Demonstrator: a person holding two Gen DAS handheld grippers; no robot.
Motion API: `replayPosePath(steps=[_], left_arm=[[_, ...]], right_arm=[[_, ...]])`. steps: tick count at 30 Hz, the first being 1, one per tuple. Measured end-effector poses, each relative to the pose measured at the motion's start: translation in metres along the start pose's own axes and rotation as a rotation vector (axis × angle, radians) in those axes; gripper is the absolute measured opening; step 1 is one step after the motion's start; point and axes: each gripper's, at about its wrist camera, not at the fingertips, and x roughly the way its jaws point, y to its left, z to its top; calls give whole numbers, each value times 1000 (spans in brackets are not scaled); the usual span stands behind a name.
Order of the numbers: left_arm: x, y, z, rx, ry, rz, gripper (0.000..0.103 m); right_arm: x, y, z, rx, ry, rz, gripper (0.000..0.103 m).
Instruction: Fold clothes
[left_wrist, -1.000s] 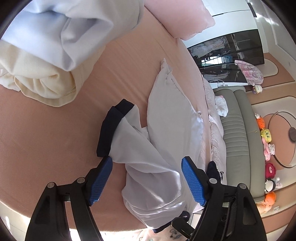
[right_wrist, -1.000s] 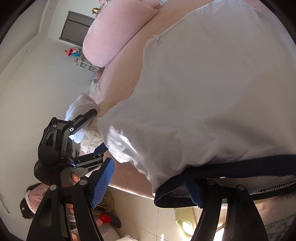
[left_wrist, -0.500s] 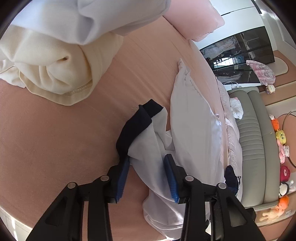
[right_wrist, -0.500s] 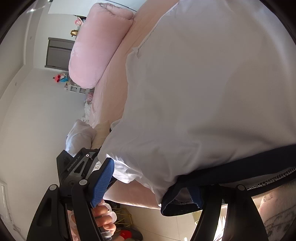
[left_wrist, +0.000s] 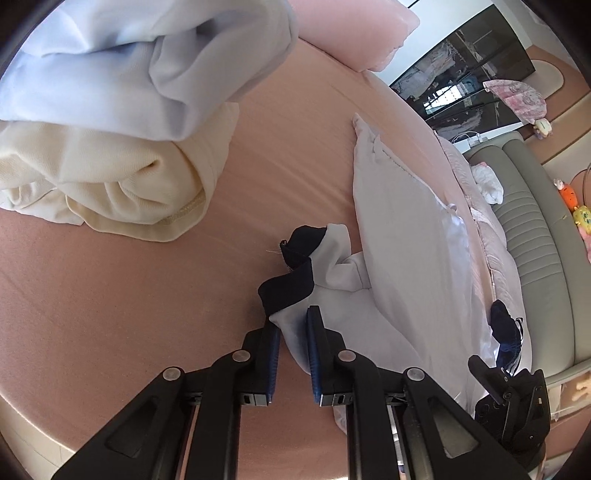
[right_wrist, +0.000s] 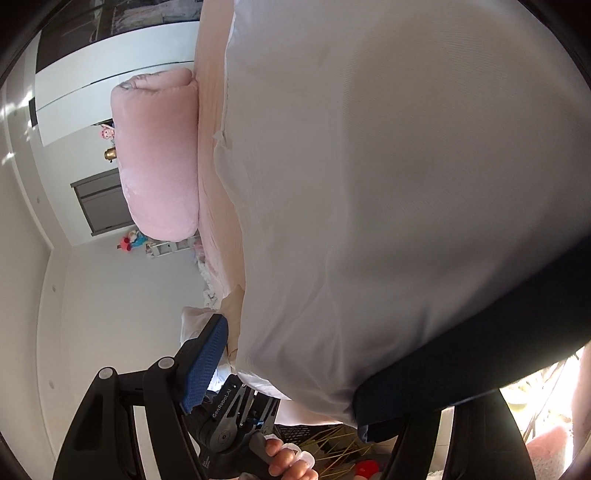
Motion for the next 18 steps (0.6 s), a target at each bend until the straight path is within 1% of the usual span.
replayPosePath(steps=[1,3,4,5,7,9,12,14,17,18], left_arm=[[-1,1,0,-6,-3,-4,12],[-4,3,0,-14,-20,-12,11],[-5,3,0,-10,-27,-7,11],[-7,3,1,-2,-35,2,10],[-12,3,3,15,-56,21,10],[-18,1,6,35,-78,47,10],[-29,0,13,68,-122,92,10],[-36,-1,15,77,-137,103,10],[-45,-9,12,103,-153,98,10],[-48,-11,10,110,-164,81,10]], right_arm=[[5,6,-1,-26,-2,-31,68],[13,17,-5,-141,11,-141,28],[16,22,-8,-199,18,-196,22],[20,28,-10,-258,25,-252,18],[25,34,-14,-344,65,-287,17],[24,37,-16,-375,95,-307,17],[21,52,-23,-508,111,-385,17],[19,63,-29,-599,100,-432,17],[15,76,-33,-653,82,-417,18],[13,76,-33,-659,85,-412,20]])
